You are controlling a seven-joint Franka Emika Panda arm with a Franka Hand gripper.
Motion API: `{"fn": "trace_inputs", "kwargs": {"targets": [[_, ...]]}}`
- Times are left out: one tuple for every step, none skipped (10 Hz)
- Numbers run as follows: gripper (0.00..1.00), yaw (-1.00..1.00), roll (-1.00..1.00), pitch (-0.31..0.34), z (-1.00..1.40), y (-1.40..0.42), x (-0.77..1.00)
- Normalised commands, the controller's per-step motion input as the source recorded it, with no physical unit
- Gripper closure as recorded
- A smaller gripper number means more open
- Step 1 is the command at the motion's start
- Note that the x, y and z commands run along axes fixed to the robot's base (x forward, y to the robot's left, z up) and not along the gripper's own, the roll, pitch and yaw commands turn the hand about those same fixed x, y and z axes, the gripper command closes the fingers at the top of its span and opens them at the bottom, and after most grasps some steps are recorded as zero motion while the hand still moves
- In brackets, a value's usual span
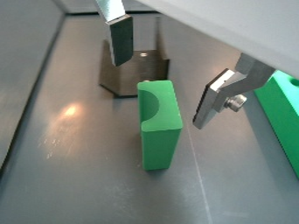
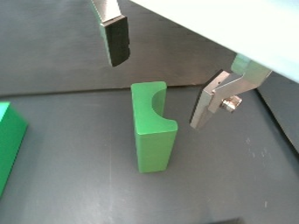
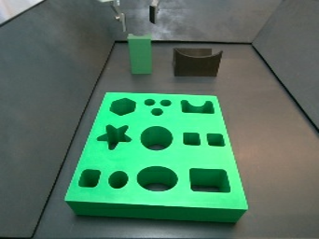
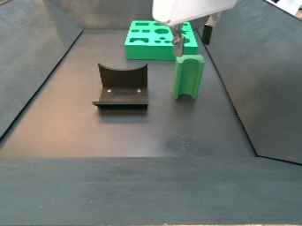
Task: Pick up the arch object. Move up. Rotate the arch object. Move to above the board. Insert the arch object.
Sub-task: Rotate the arch object.
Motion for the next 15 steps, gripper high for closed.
{"fn": "trace_inputs", "kwargs": {"targets": [[0.0,1.0,0.0,0.005,-0.03,0.0,0.03],[0.0,1.0,0.0,0.005,-0.03,0.0,0.03],[0.0,1.0,0.0,0.005,-0.03,0.0,0.03],[0.0,1.0,0.0,0.005,-0.03,0.0,0.03],[0.0,1.0,0.0,0.005,-0.03,0.0,0.03],[0.0,1.0,0.0,0.005,-0.03,0.0,0.03],[0.0,1.0,0.0,0.005,-0.03,0.0,0.03],[0.0,1.0,0.0,0.006,-0.03,0.0,0.03],[0.0,1.0,0.0,0.006,-0.03,0.0,0.03],[0.0,1.0,0.0,0.006,-0.03,0.0,0.03],[0.0,1.0,0.0,0.006,-0.03,0.0,0.03],[0.0,1.0,0.0,0.007,-0.03,0.0,0.03],[0.0,1.0,0.0,0.007,-0.03,0.0,0.03],[0.0,1.0,0.0,0.007,-0.03,0.0,0.03],[0.0,1.0,0.0,0.007,-0.03,0.0,0.03]]}}
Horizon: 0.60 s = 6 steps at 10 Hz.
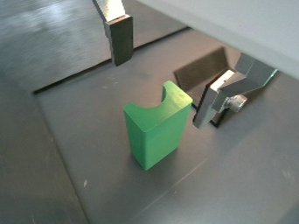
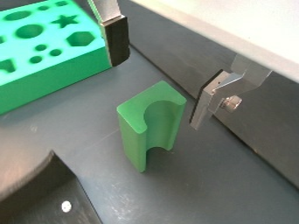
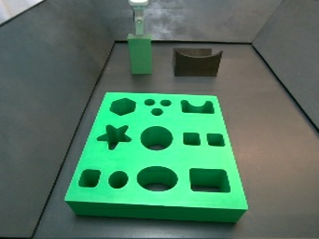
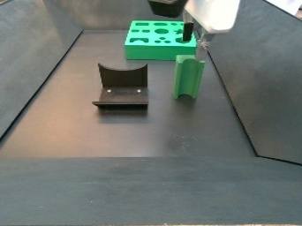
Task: Pick up the arch object. Move up. Rotate the arch object. Move to above the board. Insert the arch object.
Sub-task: Rotate the arch object.
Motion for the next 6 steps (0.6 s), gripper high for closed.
{"fn": "trace_inputs", "kwargs": {"targets": [[0.0,1.0,0.0,0.008,-0.03,0.0,0.03],[0.0,1.0,0.0,0.008,-0.03,0.0,0.03],[0.0,1.0,0.0,0.009,-0.03,0.0,0.03],[0.0,1.0,0.0,0.009,-0.03,0.0,0.03],[0.0,1.0,0.0,0.01,-0.03,0.0,0.03],[0.0,1.0,0.01,0.01,-0.03,0.0,0.03]]}}
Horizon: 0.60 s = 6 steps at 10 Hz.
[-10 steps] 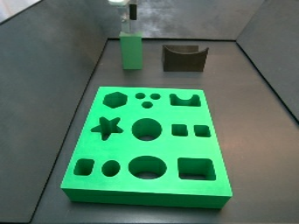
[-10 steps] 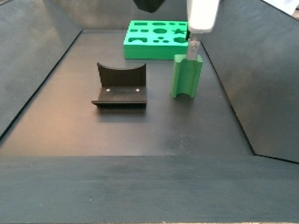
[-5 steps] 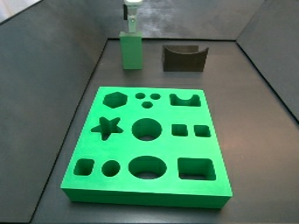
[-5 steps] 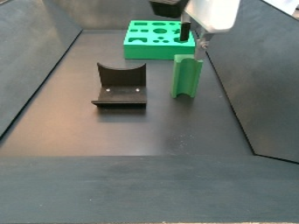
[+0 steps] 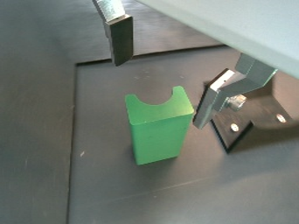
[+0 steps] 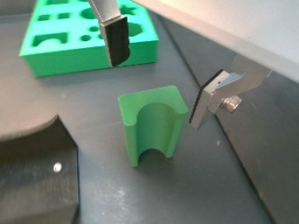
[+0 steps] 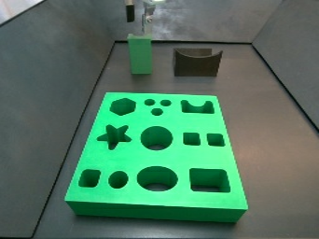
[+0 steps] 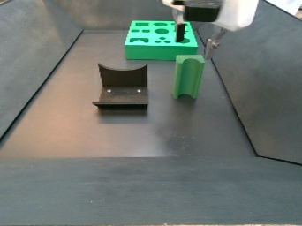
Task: Pick up the arch object. Move up. Rotate the arch object. Move to above the board. Insert the arch object.
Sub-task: Rotate the arch object.
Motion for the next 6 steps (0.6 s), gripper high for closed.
{"fn": "trace_inputs", "kwargs": {"targets": [[0.0,1.0,0.01,0.011,-0.03,0.0,0.03],[0.0,1.0,0.01,0.012,-0.03,0.0,0.03],[0.0,1.0,0.01,0.012,-0.03,0.0,0.03],[0.0,1.0,0.01,0.014,-0.03,0.0,0.03],[0.0,1.0,0.01,0.015,-0.03,0.0,0.03],[0.0,1.0,0.01,0.016,-0.03,0.0,0.03]]}}
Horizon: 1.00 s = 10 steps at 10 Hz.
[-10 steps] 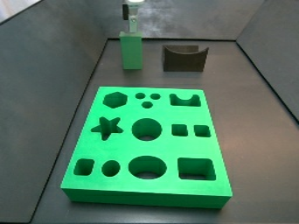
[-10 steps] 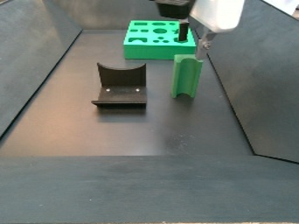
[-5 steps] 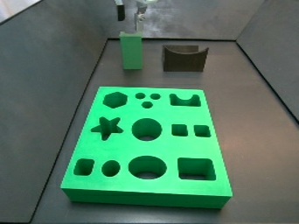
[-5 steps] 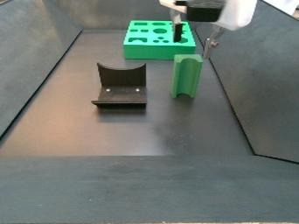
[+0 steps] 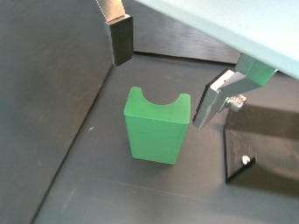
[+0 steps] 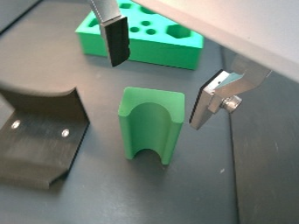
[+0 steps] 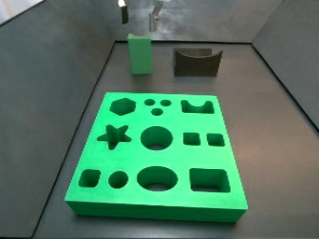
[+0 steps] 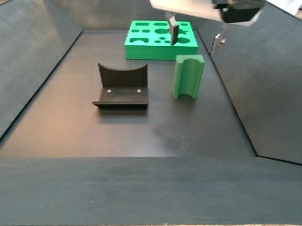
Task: Pick up the arch object. Move up. Rotate the arch object. Move to above the board. Insert the arch object.
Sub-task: Rotate the arch object.
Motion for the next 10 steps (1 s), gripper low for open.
{"fn": "trace_inputs", "kwargs": {"targets": [[0.0,1.0,0.01,0.018,-0.03,0.0,0.03],[0.0,1.0,0.01,0.021,-0.03,0.0,0.03],[0.0,1.0,0.01,0.025,-0.02,0.0,0.03],[0.0,1.0,0.01,0.027,-0.02,0.0,0.03],[0.0,1.0,0.02,0.035,-0.02,0.0,0.03],[0.0,1.0,0.02,0.04,-0.02,0.0,0.03],[0.0,0.6,0.02,0.041,-0.02,0.0,0.03],[0.0,0.45,0.02,0.04,-0.02,0.0,0.03],[0.0,0.25,0.02,0.04,-0.02,0.0,0.03],[0.0,0.16,0.02,0.039,-1.0,0.0,0.0]]}}
